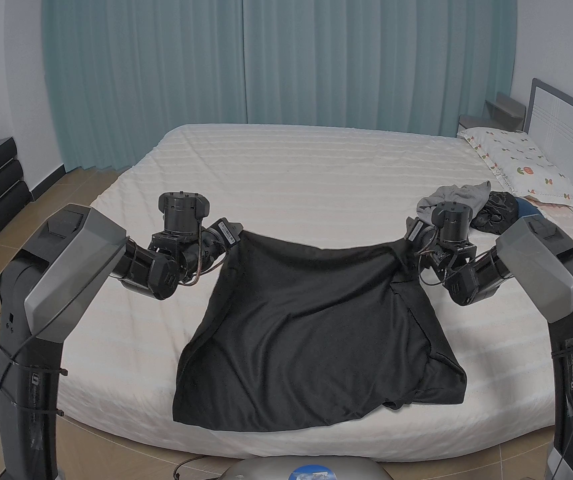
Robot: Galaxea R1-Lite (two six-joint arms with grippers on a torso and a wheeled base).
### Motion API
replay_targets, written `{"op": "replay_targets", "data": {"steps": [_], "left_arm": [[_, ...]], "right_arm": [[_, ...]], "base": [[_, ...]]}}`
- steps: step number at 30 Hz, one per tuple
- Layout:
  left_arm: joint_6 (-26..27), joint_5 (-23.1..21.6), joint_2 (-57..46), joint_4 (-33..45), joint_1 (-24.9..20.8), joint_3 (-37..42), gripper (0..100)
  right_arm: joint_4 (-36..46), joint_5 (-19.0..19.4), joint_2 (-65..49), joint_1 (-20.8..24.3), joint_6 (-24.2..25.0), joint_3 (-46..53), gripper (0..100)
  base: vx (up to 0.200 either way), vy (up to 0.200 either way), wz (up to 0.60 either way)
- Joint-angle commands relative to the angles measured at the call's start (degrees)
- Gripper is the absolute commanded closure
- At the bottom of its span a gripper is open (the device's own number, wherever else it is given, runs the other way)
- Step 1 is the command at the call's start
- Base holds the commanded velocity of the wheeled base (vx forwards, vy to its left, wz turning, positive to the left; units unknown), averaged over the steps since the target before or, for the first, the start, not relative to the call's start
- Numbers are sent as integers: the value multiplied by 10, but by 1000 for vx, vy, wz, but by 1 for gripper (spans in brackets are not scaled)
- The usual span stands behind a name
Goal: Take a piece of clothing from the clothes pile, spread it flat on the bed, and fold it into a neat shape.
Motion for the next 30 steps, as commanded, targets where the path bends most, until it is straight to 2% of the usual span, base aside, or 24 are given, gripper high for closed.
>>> {"op": "replay_targets", "data": {"steps": [1, 5, 9, 12, 13, 14, 18, 24, 29, 30], "left_arm": [[1, 8, 50, 5, 12, -20, 0], [5, 48, 73, 10, 39, -28, 0], [-2, 48, 64, 25, 65, -13, 0], [-4, 46, 50, 42, 72, 6, 0], [-11, 36, 29, 50, 78, 31, 0], [-21, 24, 16, 49, 80, 45, 0], [-73, -38, -49, 49, 80, 120, 0], [-104, -80, -119, 43, 77, 230, 0], [-142, -124, -175, 41, 71, 327, 0], [-142, -124, -175, 41, 71, 327, 0]], "right_arm": [[7, 3, 58, -10, 0, -7, 0], [5, -1, 57, -34, 11, -32, 0], [12, 3, 44, -48, 73, -57, 0], [46, 19, 33, -53, 77, -38, 0], [94, 40, 22, -58, 84, -13, 0], [99, 48, 12, -62, 91, -9, 0], [101, 82, -22, -72, 170, 0, 0], [110, 102, -74, -83, 182, 67, 0], [115, 173, -125, -60, 174, 203, 0], [115, 173, -125, -60, 174, 203, 0]], "base": [[0, 0, 0], [0, 0, 0], [0, 0, 0], [0, 0, 0], [0, 0, 0], [0, 0, 0], [0, 0, 0], [0, 0, 0], [0, 0, 0], [0, 0, 0]]}}
